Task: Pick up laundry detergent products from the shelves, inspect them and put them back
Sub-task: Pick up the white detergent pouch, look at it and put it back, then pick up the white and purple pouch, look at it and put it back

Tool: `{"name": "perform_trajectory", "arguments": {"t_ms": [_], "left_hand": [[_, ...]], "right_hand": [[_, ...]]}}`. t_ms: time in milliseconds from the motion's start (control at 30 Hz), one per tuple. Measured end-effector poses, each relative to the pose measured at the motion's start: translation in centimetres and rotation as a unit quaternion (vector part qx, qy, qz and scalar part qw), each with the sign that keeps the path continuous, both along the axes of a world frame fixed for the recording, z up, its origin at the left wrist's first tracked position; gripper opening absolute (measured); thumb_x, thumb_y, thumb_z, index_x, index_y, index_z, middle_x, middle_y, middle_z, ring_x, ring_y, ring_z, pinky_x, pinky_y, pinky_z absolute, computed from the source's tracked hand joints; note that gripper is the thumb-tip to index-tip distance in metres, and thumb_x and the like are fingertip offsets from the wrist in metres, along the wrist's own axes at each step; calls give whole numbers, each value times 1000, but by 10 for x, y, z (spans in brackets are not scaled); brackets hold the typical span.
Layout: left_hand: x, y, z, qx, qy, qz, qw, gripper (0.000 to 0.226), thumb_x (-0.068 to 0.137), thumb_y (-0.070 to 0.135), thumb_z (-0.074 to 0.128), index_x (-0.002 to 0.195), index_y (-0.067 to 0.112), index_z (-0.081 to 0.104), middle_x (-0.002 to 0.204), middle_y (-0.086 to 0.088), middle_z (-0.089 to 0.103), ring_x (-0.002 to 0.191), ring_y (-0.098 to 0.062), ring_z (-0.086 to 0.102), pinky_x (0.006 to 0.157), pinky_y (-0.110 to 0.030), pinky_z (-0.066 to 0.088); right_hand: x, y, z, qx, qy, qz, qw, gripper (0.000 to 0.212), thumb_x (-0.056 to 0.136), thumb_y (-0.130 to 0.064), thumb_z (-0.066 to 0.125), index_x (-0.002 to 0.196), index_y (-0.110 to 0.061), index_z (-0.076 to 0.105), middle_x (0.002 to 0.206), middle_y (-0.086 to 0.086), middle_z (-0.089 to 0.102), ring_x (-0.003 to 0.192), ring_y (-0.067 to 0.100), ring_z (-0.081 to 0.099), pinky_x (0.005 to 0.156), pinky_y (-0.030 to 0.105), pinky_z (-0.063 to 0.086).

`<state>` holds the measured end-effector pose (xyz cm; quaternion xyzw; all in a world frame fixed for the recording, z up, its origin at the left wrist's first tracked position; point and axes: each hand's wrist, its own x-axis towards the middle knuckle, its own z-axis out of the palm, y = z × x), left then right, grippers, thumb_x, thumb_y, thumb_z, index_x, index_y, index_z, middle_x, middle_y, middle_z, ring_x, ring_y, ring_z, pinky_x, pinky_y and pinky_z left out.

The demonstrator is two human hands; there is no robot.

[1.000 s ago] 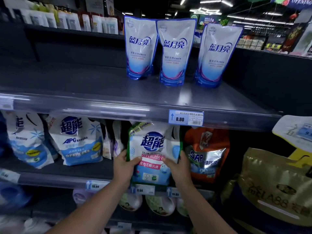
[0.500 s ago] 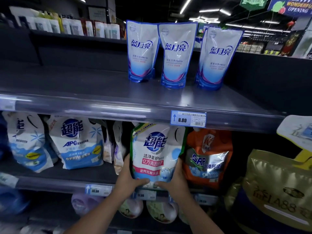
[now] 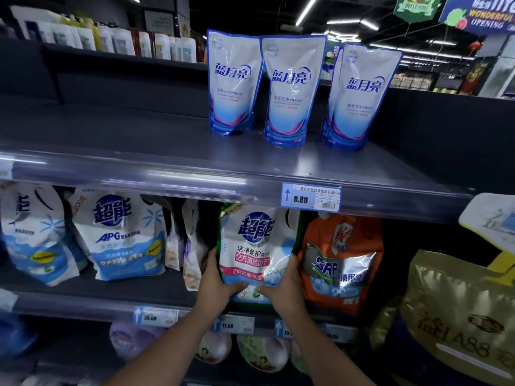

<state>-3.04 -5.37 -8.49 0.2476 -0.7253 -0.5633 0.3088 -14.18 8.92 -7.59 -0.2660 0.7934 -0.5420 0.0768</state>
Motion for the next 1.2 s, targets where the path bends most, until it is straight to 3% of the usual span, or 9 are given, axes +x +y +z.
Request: {"name": "perform_trajectory", "arguments": {"t_ms": [133,300,433,567,767,867,1000,1067,1200], "left_hand": [[16,10,15,-3,-20,-2,1000,115,65,1,95,158,17,30,150,-7,52,135,-24,54,108,-43,52],[48,31,19,-12,-36,19,999,96,78,2,88,158,15,37,151,2,56,138,-16,53,112,-35,47],[82,21,21,7,-84,46,995,70,87,-6,76,147,18,48,139,-2,62,129,-22,60,103,-21,48],[115,3,24,10,-120,90,989,57,89,-13,67,141,7,57,131,-11,68,122,-28,65,101,-32,51],[160,-32,33,4,-177,40,983,43,94,0,66,133,17,63,123,2,71,112,-13,66,89,-15,52],[182,-61,39,3,-182,10,983,40,95,-1,66,130,17,64,125,2,69,104,-7,66,83,-6,49],[209,-94,44,26,-181,-39,982,36,95,1,66,118,28,66,117,11,71,98,-8,70,76,-12,52],[219,-107,42,32,-179,-61,981,35,93,-1,66,117,25,68,116,10,73,99,-13,71,75,-11,52],[226,-118,43,65,-158,-78,982,35,92,-10,65,119,12,69,113,-5,75,102,-28,71,89,-41,58]], "right_hand": [[11,5,9,1,-20,7,1000,106,64,8,94,147,-11,30,143,10,54,132,28,58,103,50,56],[32,16,24,-13,-82,0,997,101,74,9,89,154,-9,30,147,8,50,133,25,54,110,50,50],[58,23,29,17,-34,-95,995,54,89,-7,80,125,-23,43,124,3,51,112,26,60,94,43,54],[101,-8,32,17,11,-26,999,34,92,-15,75,110,-24,48,105,-1,57,95,24,62,84,47,57],[135,-101,49,-22,-21,18,999,56,93,-25,78,142,-16,52,133,-6,57,122,13,56,107,32,48],[135,-138,57,-33,-37,-50,998,61,92,-29,79,146,-14,56,124,-7,59,116,12,56,104,32,48],[147,-162,57,-40,25,-156,987,9,100,-17,70,97,-15,78,75,-2,65,69,13,56,71,29,43],[150,-169,55,-36,53,-199,978,49,101,-13,65,59,-29,46,54,-10,40,52,7,35,61,31,29],[161,-160,60,-58,-15,-233,971,59,103,-15,63,59,-20,25,54,-1,25,53,14,21,58,35,20]]}}
